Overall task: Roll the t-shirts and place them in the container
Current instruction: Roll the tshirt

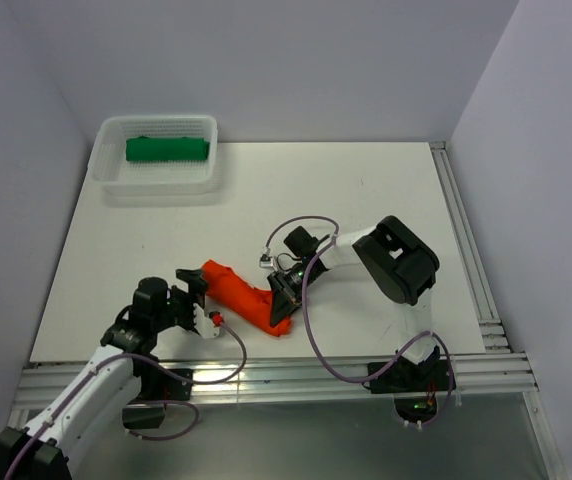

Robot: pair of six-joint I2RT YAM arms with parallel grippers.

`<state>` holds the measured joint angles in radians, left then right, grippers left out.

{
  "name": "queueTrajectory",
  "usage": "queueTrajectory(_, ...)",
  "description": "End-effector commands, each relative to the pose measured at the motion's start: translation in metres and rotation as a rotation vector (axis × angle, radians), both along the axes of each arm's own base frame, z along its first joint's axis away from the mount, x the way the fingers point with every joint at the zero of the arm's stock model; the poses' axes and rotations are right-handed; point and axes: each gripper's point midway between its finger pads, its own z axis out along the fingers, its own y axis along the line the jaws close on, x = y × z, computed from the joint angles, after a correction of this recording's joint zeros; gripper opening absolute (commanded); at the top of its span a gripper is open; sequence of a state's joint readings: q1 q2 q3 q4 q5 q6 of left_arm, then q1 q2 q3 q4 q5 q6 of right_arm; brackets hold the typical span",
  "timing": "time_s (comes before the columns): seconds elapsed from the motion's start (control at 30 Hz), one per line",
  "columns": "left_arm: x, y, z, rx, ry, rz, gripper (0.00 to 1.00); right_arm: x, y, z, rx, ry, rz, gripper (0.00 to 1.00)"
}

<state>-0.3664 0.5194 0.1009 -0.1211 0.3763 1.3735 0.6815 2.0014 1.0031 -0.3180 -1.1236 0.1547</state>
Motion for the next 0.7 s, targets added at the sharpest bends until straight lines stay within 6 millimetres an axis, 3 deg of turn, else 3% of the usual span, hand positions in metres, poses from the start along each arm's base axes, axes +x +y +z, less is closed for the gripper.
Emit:
queueTrajectory(0.0, 0.002, -0.008, 0.023, -0.003, 0.052, -0.028, 0.98, 0.005, 0.002, 0.002, 0.007, -0.006, 0.003, 0.00)
queueTrajectory(0.2, 0.010, -0.012, 0.021, 0.007, 0.086, -0.033, 0.98, 0.006, 0.004, 0.006, 0.027, -0.011, 0.007, 0.00)
queueTrajectory(0.33, 0.001, -0.010, -0.001, 0.079, 0.181, -0.073, 0.98, 0.004, 0.003, 0.005, 0.024, -0.001, 0.008, 0.00)
queueTrajectory(0.43, -0.004, -0.009, -0.007, 0.116, 0.211, -0.102, 0.98, 0.003, 0.002, 0.004, 0.018, 0.011, 0.008, 0.00)
queueTrajectory(0.67, 0.008, -0.012, -0.011, 0.136, 0.123, -0.124, 0.98, 0.001, 0.002, 0.005, 0.021, 0.019, 0.006, 0.00)
